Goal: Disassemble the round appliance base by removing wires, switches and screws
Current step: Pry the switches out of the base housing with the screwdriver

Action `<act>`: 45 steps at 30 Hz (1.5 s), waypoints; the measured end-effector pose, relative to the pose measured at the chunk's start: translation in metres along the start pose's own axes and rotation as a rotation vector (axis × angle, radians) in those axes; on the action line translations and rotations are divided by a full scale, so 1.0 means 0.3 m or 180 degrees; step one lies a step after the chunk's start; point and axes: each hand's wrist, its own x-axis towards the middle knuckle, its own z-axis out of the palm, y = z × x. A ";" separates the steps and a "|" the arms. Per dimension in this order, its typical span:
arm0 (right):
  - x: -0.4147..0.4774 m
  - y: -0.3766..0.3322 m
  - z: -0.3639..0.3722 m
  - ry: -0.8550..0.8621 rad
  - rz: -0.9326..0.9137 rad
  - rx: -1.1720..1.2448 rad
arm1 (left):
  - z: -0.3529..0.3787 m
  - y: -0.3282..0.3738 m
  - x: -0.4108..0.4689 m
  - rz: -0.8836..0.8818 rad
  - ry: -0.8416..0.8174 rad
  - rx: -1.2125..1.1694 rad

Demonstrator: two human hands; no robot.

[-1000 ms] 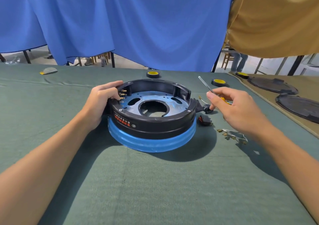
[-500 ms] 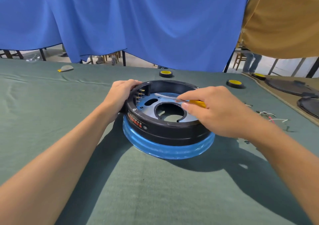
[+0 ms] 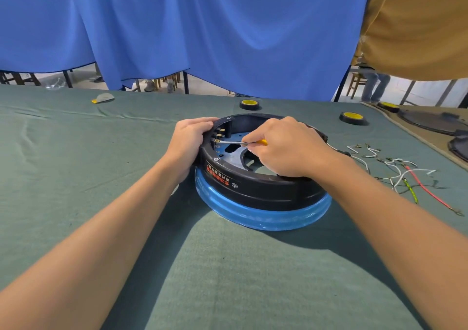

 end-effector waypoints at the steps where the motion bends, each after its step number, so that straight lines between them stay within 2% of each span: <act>1: 0.000 0.000 -0.002 -0.0001 -0.0004 0.0041 | 0.002 -0.001 -0.001 -0.0011 0.0007 -0.0028; 10: 0.014 -0.009 0.006 0.0138 -0.0199 -0.0246 | -0.005 0.001 -0.001 -0.0274 0.0052 -0.0188; 20: 0.000 -0.003 0.006 0.0213 -0.0118 -0.0277 | -0.008 -0.016 0.003 -0.0078 0.0103 -0.0233; 36: 0.001 -0.021 0.006 -0.0045 -0.0190 -0.0205 | -0.003 -0.018 -0.002 -0.0192 0.0098 -0.0534; 38: -0.025 -0.023 -0.007 0.0181 -0.0175 -0.0403 | -0.010 -0.017 -0.002 -0.0204 0.0100 -0.0447; 40: -0.069 -0.011 -0.022 0.0671 0.0001 -0.0575 | -0.013 -0.016 -0.002 -0.0191 0.0092 -0.0408; 43: -0.147 0.028 -0.045 0.1348 0.0582 -0.0752 | -0.011 -0.017 0.002 -0.0146 0.0133 -0.0308; 45: -0.182 0.073 -0.063 0.1367 0.1087 -0.0839 | -0.007 -0.017 0.005 -0.0111 0.0164 -0.0263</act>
